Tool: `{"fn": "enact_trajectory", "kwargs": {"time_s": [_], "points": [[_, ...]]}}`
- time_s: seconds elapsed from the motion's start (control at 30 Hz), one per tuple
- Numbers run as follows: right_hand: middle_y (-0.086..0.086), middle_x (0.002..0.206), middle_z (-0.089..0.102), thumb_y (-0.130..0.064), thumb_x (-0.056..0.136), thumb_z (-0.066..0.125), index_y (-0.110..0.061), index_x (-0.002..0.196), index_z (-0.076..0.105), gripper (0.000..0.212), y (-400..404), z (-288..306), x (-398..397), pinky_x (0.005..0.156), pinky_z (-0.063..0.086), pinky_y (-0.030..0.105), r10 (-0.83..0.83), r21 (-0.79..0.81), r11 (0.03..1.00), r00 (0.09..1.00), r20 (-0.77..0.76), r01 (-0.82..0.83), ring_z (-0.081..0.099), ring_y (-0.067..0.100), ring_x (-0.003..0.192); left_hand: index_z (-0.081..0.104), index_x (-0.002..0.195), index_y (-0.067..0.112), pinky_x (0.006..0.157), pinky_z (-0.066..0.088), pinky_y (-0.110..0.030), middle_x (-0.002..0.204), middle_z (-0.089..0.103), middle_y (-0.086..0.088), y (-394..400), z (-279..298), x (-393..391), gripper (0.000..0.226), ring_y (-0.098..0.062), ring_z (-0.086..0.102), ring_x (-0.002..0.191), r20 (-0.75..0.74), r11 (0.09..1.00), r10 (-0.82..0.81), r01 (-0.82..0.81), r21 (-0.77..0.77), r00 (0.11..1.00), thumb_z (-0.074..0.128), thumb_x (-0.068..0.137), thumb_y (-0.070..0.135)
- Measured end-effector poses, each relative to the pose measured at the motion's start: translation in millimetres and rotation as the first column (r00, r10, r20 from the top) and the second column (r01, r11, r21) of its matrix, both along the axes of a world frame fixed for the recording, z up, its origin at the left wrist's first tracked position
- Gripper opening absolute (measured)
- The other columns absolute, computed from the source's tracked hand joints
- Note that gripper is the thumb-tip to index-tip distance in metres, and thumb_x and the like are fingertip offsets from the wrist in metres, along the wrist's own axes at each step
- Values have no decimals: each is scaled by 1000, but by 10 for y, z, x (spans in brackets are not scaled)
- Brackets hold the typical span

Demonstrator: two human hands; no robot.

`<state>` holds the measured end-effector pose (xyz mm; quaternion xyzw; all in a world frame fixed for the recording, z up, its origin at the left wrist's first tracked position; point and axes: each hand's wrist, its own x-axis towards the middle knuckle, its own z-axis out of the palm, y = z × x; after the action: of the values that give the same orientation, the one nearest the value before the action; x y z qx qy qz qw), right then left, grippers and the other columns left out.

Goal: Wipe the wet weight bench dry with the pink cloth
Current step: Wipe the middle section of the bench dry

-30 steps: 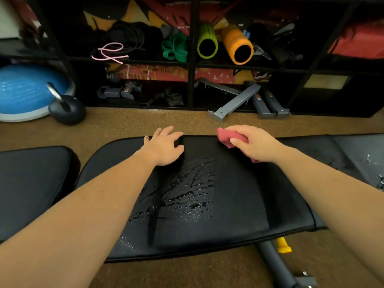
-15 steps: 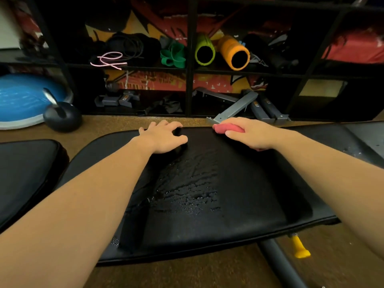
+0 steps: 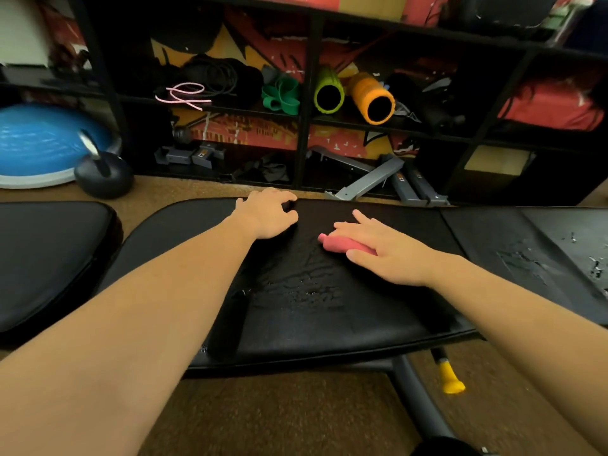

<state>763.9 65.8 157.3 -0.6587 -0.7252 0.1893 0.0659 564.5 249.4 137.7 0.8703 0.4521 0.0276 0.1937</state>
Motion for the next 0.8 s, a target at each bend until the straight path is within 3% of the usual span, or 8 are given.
{"fn": "enact_trajectory", "kwargs": {"time_s": [0.17, 0.47, 0.57, 0.63, 0.73, 0.8], "points": [[-19, 163, 24, -36, 105, 47, -43, 153, 35, 49, -431, -17, -249, 125, -3, 29, 109, 20, 994, 994, -1, -109, -8, 6, 154, 49, 144, 36, 114, 32, -52, 157, 38, 4, -205, 7, -24, 46, -28, 34, 143, 56, 997, -70, 68, 30, 996, 46, 98, 41], [-16, 157, 40, -28, 106, 50, -38, 143, 51, 38, -937, 43, -516, 127, 4, 32, 253, -1, 966, 950, -185, -258, 0, -3, 153, 42, 151, 28, 118, 25, -38, 161, 32, 0, -424, 167, -110, 47, -23, 30, 148, 26, 997, -69, 70, -42, 997, 35, 105, 28], [-10, 142, 58, -26, 105, 50, -29, 139, 56, 34, -1028, 92, -530, 122, 28, 38, 174, 60, 985, 925, -338, -163, 36, 11, 147, 42, 151, 30, 119, 24, -39, 163, 29, -1, -436, 183, -119, 47, -24, 28, 148, 3, 997, -68, 69, -43, 998, 35, 105, 30], [-4, 128, 65, -25, 103, 49, -19, 137, 57, 35, -1061, 188, -492, 107, 47, 40, 98, 152, 988, 862, -497, -24, 61, 17, 123, 42, 151, 30, 118, 25, -39, 163, 29, -2, -454, 187, -107, 47, -26, 29, 148, -10, 997, -70, 70, -30, 997, 36, 105, 31], [13, 122, 68, -22, 101, 45, -11, 140, 52, 41, -969, 352, -250, 101, 53, 43, 16, 250, 941, 709, -705, 227, 67, 29, 112, 42, 151, 29, 114, 30, -40, 161, 30, -4, -459, 180, -86, 47, -29, 33, 145, -23, 998, -63, 63, -16, 998, 37, 104, 34], [7, 126, 67, -26, 102, 43, -20, 140, 52, 40, -822, 489, -18, 101, 53, 43, -49, 274, 895, 689, -723, 351, 65, 25, 116, 43, 149, 31, 113, 35, -42, 158, 34, -4, -423, 155, -72, 47, -31, 38, 141, -32, 998, -59, 59, -1, 998, 38, 103, 39]]}}
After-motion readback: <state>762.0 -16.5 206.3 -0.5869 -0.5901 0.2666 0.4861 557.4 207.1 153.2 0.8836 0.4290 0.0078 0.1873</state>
